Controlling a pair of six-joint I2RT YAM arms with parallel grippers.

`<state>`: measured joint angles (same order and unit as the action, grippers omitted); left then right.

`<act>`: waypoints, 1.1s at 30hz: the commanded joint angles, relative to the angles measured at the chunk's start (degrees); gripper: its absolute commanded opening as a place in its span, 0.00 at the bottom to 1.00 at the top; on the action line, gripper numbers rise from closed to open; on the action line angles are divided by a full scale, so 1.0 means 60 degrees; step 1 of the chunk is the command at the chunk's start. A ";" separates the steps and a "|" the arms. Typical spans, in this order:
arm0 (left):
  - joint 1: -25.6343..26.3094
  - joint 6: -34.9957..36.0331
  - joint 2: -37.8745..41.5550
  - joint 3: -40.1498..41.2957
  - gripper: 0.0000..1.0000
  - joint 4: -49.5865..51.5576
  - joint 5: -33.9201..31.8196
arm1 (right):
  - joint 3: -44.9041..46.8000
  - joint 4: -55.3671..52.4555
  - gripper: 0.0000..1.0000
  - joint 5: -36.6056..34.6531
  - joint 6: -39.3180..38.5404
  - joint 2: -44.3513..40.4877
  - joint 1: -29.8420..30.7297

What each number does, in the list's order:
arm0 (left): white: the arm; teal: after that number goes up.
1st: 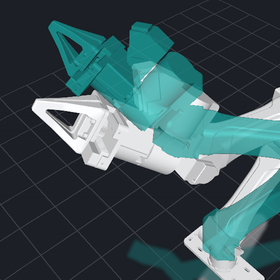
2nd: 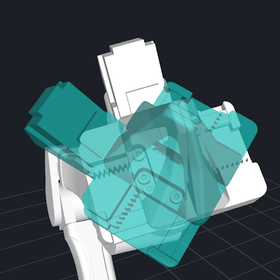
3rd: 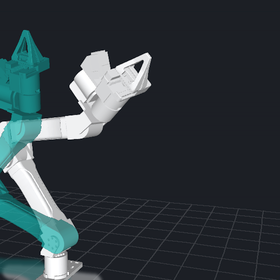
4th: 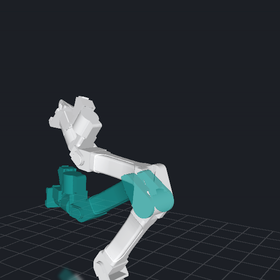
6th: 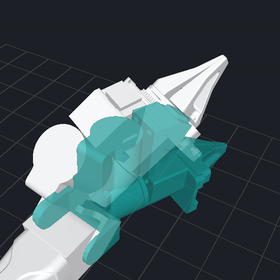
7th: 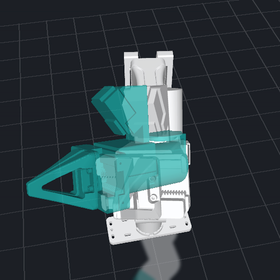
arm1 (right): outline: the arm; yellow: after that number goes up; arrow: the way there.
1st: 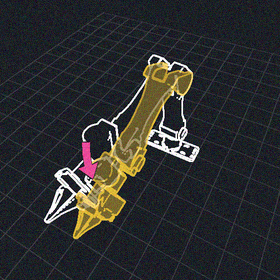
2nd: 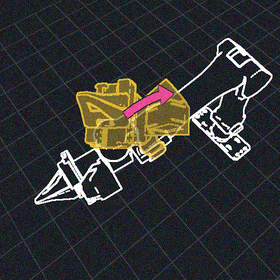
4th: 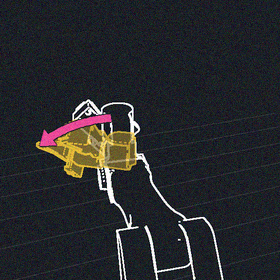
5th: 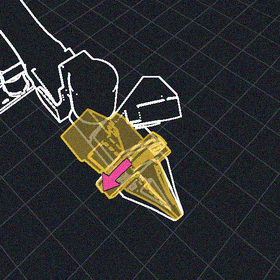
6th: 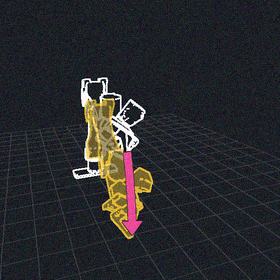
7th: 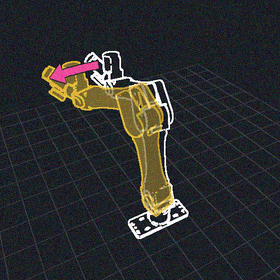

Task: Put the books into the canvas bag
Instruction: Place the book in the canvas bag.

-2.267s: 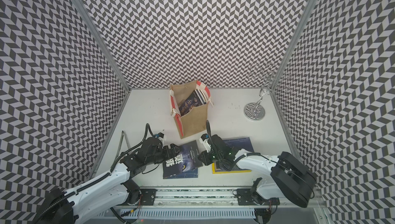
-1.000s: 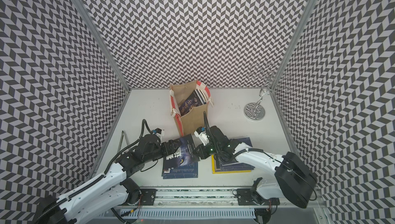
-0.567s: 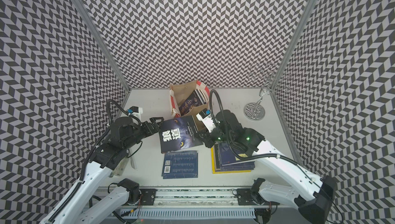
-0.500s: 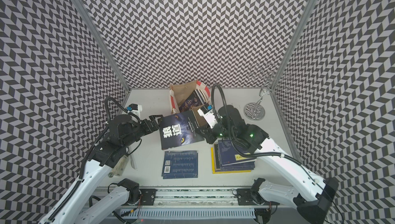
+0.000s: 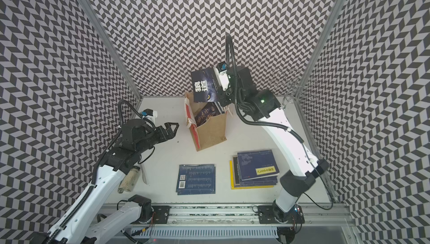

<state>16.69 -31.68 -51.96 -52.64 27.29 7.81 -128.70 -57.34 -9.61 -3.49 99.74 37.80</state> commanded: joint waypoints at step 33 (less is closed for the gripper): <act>-0.0052 0.0645 -0.1102 -0.0602 0.97 -0.0129 0.0342 | -0.0118 -0.0170 0.00 -0.3644 -0.2409 0.3526 0.1812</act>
<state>16.67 -29.15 -58.11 -54.24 26.89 9.74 -126.65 -62.13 -28.75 -16.36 119.70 48.58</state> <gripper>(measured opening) 0.967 0.120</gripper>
